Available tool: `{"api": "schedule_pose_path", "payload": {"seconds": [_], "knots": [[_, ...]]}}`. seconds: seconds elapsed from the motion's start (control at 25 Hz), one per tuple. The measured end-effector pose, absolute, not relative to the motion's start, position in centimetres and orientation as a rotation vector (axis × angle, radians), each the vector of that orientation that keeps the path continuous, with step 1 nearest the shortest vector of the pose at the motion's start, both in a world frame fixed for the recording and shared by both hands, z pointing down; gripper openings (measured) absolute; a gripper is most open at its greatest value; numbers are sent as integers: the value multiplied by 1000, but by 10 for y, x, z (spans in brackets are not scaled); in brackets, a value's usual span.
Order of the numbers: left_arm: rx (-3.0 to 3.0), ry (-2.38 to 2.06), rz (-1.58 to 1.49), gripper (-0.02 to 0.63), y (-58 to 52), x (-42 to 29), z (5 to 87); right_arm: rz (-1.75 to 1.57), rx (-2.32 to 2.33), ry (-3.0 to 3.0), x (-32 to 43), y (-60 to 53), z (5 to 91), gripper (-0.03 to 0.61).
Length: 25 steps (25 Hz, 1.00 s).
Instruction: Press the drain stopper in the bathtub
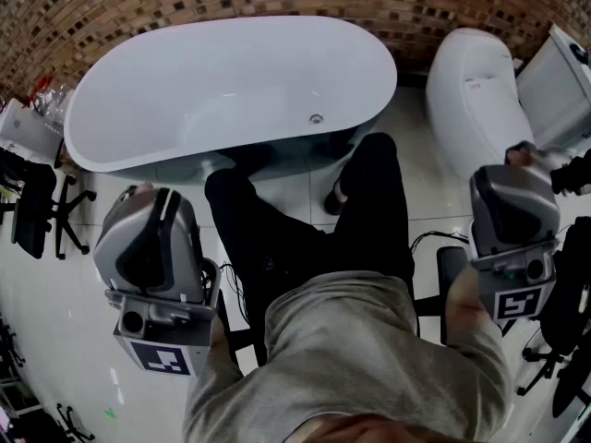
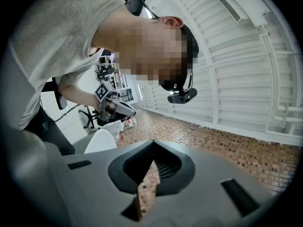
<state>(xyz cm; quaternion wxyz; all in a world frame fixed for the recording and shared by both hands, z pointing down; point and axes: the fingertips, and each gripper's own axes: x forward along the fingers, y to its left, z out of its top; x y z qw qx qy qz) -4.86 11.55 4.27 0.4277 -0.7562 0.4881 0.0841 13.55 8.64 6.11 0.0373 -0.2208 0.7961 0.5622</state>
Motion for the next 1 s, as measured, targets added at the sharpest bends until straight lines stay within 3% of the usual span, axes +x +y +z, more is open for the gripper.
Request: {"api": "schedule_pose_path", "payload": {"seconds": [1.0], "knots": [[-2056, 1398, 53, 9, 7, -91, 117, 1566, -759, 2858, 97, -45, 179, 0]]}}
